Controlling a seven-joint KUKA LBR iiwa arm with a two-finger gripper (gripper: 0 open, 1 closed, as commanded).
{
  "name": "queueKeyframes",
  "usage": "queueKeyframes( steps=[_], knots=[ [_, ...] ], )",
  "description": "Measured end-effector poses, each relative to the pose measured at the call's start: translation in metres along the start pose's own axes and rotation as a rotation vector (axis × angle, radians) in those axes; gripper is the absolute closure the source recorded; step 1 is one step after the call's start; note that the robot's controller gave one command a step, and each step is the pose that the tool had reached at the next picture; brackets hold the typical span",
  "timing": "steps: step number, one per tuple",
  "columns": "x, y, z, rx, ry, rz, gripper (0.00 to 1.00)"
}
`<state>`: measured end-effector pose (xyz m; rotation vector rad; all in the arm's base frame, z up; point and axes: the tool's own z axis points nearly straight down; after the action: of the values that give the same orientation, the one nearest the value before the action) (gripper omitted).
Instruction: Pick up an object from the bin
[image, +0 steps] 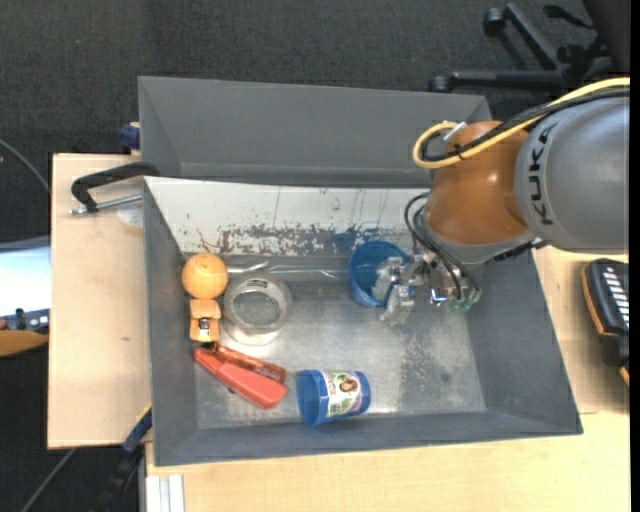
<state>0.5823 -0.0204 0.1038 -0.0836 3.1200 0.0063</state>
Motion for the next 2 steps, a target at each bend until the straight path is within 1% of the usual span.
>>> queueKeyframes(
  steps=[1, 2],
  knots=[
    [0.0, 0.0, -0.039, -0.002, 0.01, 0.015, 1.0],
    [-0.005, -0.002, -0.062, -0.002, 0.001, 0.016, 1.0]
  ],
)
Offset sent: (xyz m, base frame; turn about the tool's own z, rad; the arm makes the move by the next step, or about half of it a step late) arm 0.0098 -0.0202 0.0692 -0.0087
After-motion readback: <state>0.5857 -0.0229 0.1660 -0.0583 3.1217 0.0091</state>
